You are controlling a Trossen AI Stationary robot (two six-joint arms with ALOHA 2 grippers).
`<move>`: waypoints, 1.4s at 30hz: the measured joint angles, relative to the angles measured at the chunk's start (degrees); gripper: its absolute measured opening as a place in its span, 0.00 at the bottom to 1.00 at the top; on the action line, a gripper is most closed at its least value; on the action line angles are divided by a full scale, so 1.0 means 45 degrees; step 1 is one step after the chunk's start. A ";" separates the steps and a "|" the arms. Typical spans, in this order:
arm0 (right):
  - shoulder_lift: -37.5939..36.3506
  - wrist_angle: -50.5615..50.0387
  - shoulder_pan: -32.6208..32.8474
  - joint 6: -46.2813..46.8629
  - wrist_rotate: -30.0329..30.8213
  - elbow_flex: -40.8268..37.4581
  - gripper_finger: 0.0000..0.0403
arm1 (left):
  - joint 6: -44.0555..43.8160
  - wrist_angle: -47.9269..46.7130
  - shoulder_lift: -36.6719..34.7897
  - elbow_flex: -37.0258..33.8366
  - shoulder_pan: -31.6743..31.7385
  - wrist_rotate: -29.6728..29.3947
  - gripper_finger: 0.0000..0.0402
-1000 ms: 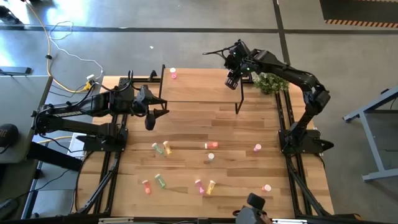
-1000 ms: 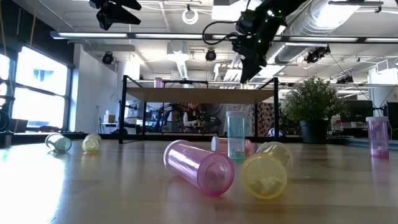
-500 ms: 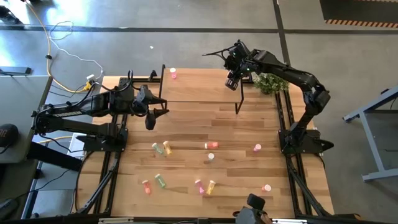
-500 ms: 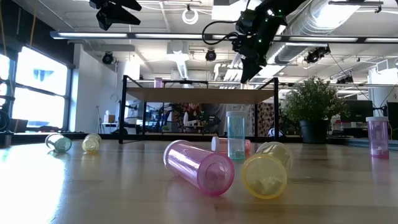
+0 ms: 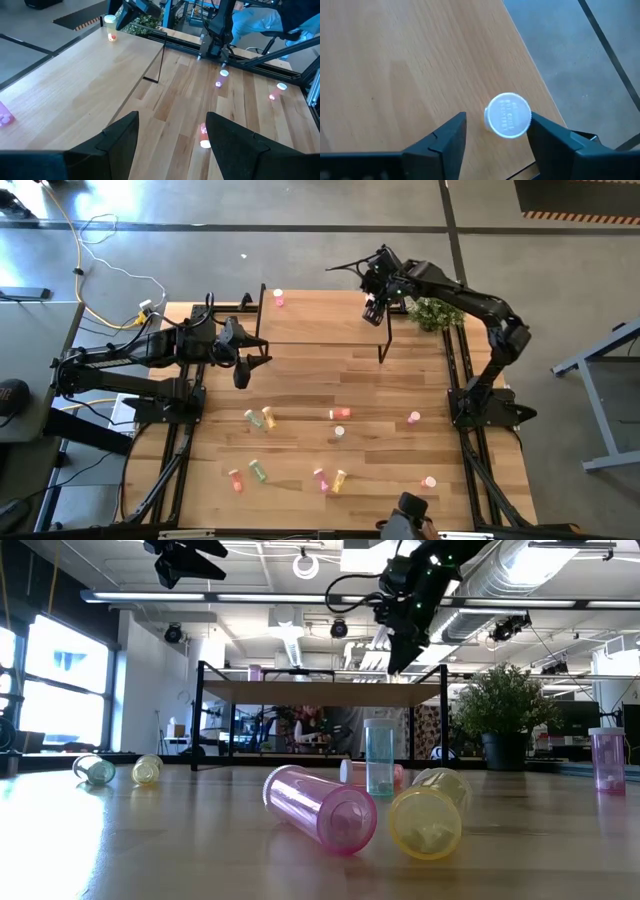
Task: Pick and place medicine bottles onto shelf by color
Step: Put the top yellow pill bottle on the shelf, then put the top left blue pill bottle on the shelf
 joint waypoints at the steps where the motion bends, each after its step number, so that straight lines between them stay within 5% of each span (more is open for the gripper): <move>1: -0.0036 -0.0042 0.0004 0.0021 0.0000 0.0025 0.49 | 0.0001 0.0000 0.0000 0.0000 0.0000 0.0000 0.55; 25: -0.0087 -0.2424 0.0206 0.1288 0.0005 0.3182 0.50 | -0.0416 -0.0296 0.0000 0.0000 0.0000 0.0286 0.55; 42: -0.0252 -0.4098 0.1823 0.3749 0.0005 0.3635 0.50 | -0.5642 -0.3446 0.0000 0.0000 -0.0495 0.0809 0.55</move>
